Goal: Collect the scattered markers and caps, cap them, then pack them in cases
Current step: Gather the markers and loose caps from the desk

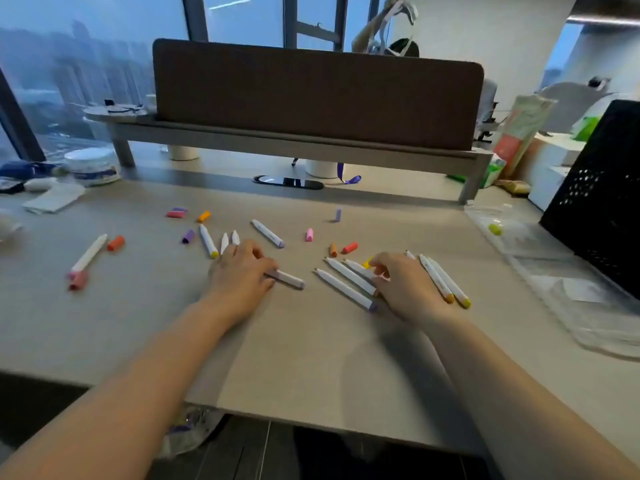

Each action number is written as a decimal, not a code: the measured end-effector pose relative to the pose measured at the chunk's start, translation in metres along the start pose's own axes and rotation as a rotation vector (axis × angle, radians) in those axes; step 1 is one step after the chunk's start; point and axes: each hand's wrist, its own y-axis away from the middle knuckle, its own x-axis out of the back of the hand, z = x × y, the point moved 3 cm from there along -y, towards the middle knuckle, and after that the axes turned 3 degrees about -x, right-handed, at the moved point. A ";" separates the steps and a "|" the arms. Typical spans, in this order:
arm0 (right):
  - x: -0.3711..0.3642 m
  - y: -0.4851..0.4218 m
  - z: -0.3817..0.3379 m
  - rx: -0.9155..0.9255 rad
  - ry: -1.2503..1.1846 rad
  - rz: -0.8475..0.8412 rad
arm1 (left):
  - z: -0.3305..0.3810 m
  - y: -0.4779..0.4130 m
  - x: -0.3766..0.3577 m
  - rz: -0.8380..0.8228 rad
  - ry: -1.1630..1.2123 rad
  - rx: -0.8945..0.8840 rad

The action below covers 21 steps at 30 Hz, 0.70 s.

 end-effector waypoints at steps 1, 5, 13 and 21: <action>-0.002 -0.003 0.000 -0.028 0.041 -0.049 | 0.000 -0.003 0.001 -0.017 -0.050 -0.036; -0.002 -0.013 -0.007 -0.064 0.208 -0.192 | 0.005 -0.016 0.006 -0.102 -0.138 -0.152; -0.004 -0.017 -0.019 -0.194 -0.066 -0.250 | 0.022 -0.015 0.001 -0.309 0.098 0.080; -0.016 -0.024 -0.039 -0.165 0.045 -0.373 | 0.034 -0.021 0.002 -0.382 0.086 0.270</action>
